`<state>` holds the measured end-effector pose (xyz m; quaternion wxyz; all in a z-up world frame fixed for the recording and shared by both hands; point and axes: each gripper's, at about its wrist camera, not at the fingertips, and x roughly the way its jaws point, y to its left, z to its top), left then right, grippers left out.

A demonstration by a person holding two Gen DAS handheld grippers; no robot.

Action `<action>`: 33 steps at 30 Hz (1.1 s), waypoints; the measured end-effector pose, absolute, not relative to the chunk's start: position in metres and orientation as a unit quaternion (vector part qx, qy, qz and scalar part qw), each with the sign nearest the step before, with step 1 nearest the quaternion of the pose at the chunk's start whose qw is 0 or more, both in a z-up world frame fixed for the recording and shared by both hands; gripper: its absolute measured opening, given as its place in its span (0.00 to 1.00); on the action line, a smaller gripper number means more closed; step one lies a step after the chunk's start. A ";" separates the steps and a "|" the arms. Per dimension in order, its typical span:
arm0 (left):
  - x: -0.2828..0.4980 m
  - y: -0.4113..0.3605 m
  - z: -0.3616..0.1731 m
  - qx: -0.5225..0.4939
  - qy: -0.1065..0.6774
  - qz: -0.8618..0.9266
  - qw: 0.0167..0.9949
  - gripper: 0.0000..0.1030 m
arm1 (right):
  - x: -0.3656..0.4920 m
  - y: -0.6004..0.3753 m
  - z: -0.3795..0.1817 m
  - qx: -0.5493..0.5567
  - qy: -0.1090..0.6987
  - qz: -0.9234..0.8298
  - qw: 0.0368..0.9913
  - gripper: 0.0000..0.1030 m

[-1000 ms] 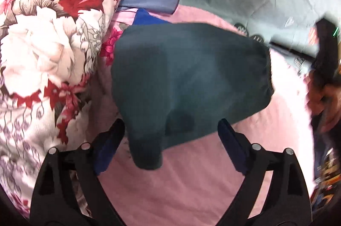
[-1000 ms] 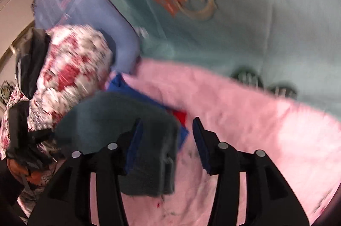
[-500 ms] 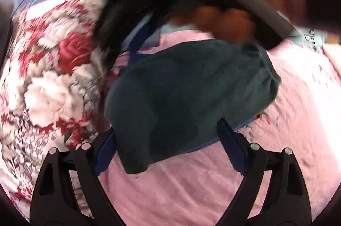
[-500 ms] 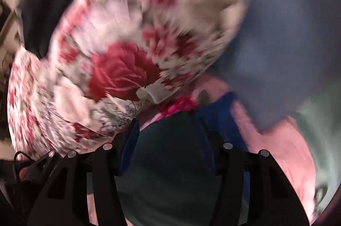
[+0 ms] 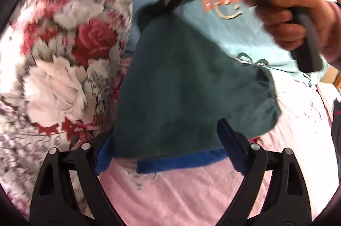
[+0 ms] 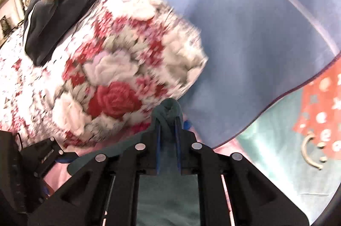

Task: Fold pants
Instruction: 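Lower the sweatpants onto the blue-and-red garment with both grippers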

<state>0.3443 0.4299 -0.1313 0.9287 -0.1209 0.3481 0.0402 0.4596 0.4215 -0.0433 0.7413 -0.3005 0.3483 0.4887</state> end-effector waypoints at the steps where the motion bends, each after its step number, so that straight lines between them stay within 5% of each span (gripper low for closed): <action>1: 0.348 0.433 -0.137 -0.122 0.356 0.047 0.925 0.87 | 0.463 0.425 -0.051 -0.303 0.356 0.485 0.739 0.11; 5: 0.346 0.425 -0.143 -0.076 0.377 0.058 0.921 0.88 | 0.481 0.439 -0.103 -0.304 0.425 0.461 0.718 0.25; 9: 0.322 0.420 -0.141 -0.043 0.396 0.073 0.914 0.90 | 0.481 0.400 -0.065 -0.200 0.403 0.477 0.755 0.40; 13: 0.297 0.418 -0.127 -0.036 0.392 0.073 0.916 0.90 | 0.460 0.329 -0.030 -0.105 0.374 0.506 0.770 0.40; 18: 0.310 0.405 -0.090 -0.021 0.320 0.043 0.946 0.92 | 0.463 0.270 -0.063 -0.073 0.399 0.471 0.784 0.39; 22: 0.363 0.409 -0.129 -0.080 0.372 0.029 0.924 0.93 | 0.483 0.234 -0.127 -0.082 0.444 0.397 0.799 0.28; 26: 0.364 0.416 -0.172 -0.122 0.419 0.021 0.900 0.94 | 0.483 0.236 -0.109 -0.059 0.454 0.410 0.789 0.30; 33: 0.341 0.404 -0.110 -0.081 0.346 0.040 0.934 0.93 | 0.477 0.232 -0.096 -0.027 0.438 0.431 0.788 0.33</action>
